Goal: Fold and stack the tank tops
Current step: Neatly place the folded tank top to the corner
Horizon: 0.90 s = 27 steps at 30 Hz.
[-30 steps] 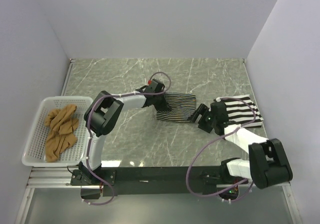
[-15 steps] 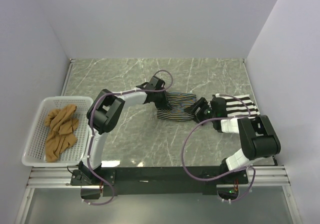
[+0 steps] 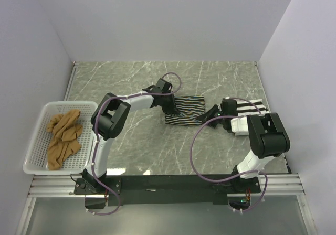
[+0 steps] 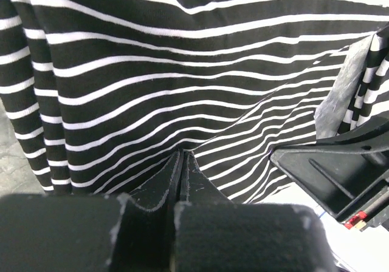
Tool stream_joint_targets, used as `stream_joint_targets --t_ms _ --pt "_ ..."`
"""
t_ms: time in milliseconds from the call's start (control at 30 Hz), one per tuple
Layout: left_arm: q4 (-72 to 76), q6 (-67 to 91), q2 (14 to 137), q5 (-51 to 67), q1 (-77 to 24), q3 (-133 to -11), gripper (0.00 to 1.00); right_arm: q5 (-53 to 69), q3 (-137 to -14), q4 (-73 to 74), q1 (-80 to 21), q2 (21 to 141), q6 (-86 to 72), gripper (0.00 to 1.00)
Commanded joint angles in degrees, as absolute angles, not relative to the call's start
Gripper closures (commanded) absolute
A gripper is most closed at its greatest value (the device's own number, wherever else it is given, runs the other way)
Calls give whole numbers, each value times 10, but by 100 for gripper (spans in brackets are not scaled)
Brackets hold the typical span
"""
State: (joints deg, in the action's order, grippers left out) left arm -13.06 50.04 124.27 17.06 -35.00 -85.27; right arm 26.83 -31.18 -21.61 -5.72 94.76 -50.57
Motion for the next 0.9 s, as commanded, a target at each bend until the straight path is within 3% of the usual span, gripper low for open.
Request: stream_joint_targets --t_ms 0,33,267,567,867 --pt "-200 464 1247 128 -343 -818 97 226 -332 -93 -57 966 -453 94" --pt "-195 472 1225 145 -343 -815 96 225 -337 -81 -59 964 -443 100" --pt "-165 524 1068 140 -347 -754 70 123 -390 123 -63 853 -364 100" --pt "-147 531 857 147 -368 -628 66 -28 -441 274 -29 778 -263 100" --pt "-179 458 740 148 -356 -549 66 -153 -557 393 -24 810 -245 100"
